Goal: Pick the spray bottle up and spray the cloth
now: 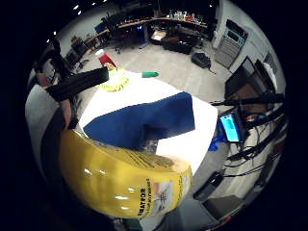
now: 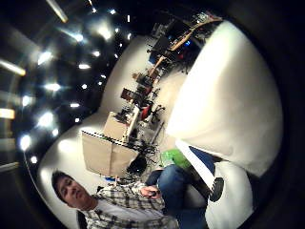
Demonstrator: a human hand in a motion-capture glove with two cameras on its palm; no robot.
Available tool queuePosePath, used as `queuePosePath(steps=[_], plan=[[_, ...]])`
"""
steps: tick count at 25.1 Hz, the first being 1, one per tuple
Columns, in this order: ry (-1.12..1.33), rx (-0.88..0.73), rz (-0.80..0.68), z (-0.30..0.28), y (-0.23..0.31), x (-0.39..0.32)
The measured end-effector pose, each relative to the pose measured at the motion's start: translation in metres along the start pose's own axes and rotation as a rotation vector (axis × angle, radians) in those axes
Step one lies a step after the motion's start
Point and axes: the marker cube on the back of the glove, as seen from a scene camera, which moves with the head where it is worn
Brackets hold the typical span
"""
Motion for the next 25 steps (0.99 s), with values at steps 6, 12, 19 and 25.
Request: queuePosePath(steps=[6,12,19,25], plan=[[-0.320,0.104,0.010,0.001,0.003,-0.034],[-0.574,0.123,0.008,0.013,0.005,-0.050],[-0.782,0.089,-0.065,0.057,-0.022,-0.089],[-0.888,0.011,-0.117,0.125,-0.043,-0.111]])
